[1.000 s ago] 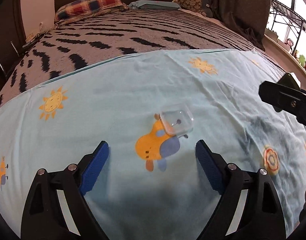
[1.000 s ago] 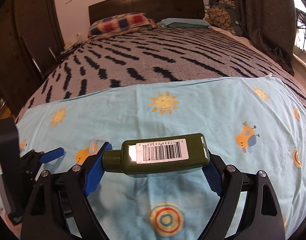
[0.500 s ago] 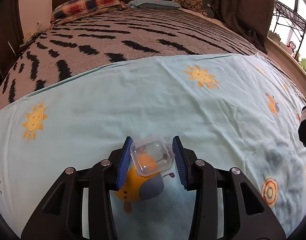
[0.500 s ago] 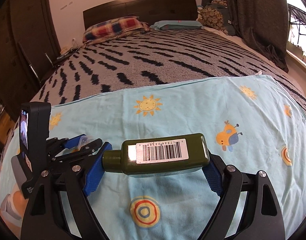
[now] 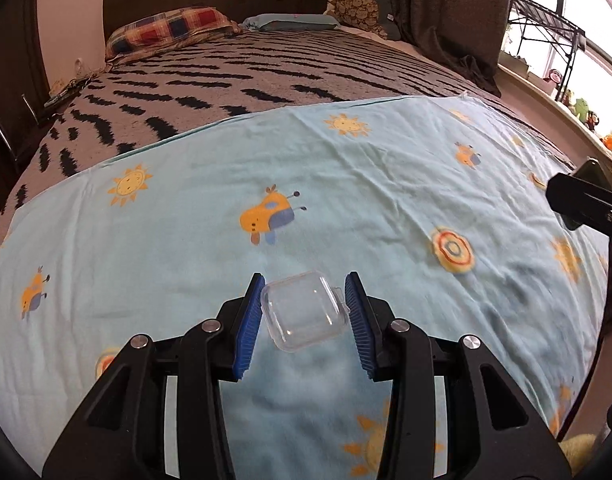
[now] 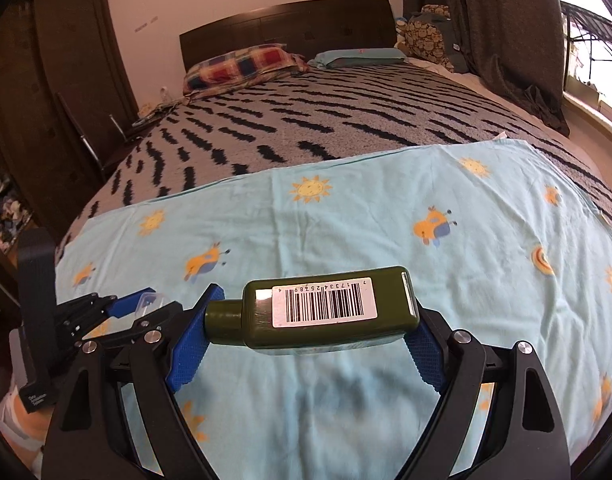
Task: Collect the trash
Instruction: 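Lower both tools to the bin and release plastic box and green bottle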
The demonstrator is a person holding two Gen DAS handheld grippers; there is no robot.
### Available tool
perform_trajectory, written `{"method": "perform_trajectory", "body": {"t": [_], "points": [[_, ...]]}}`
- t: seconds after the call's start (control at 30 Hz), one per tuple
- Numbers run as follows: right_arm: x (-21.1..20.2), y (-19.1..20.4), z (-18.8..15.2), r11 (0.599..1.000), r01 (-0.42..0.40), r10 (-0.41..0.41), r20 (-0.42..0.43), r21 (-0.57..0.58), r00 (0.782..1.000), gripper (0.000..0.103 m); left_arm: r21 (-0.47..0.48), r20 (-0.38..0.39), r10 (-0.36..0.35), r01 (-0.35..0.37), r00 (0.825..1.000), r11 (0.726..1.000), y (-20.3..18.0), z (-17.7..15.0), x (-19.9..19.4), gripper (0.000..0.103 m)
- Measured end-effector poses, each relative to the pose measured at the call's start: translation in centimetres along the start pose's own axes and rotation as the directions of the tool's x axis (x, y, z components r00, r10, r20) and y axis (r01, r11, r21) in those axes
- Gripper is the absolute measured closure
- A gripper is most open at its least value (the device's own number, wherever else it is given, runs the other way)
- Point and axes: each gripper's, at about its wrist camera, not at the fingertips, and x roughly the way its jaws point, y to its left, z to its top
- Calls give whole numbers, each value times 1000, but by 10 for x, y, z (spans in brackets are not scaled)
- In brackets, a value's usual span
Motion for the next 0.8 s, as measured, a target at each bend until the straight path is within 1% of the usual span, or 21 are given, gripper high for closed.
{"method": "perform_trajectory", "body": {"t": [0.23, 0.33, 0.4, 0.53, 0.67, 0.73, 0.8], "points": [[-51, 21, -42, 999, -30, 30, 15, -44, 999, 17, 28, 35, -55, 54, 998, 998, -20, -59, -71, 64], [-71, 27, -65, 998, -49, 50, 21, -50, 999, 17, 16, 49, -100, 99, 994, 995, -27, -84, -96, 64], [-82, 31, -82, 997, -51, 53, 25, -59, 998, 17, 9, 56, -116, 116, 992, 993, -29, -97, -107, 64], [-101, 31, -118, 996, -52, 54, 24, -66, 998, 17, 12, 84, -113, 113, 990, 994, -35, -131, -131, 64], [-119, 27, -159, 996, -59, 60, 26, -62, 998, 17, 35, 110, -89, 86, 990, 996, -45, -170, -150, 64], [-126, 25, -178, 997, -53, 55, 28, -63, 998, 17, 42, 105, -76, 72, 992, 997, -51, -194, -154, 64], [-132, 22, -197, 997, -44, 46, 29, -63, 998, 17, 32, 93, -83, 80, 992, 996, -53, -212, -155, 64]]}}
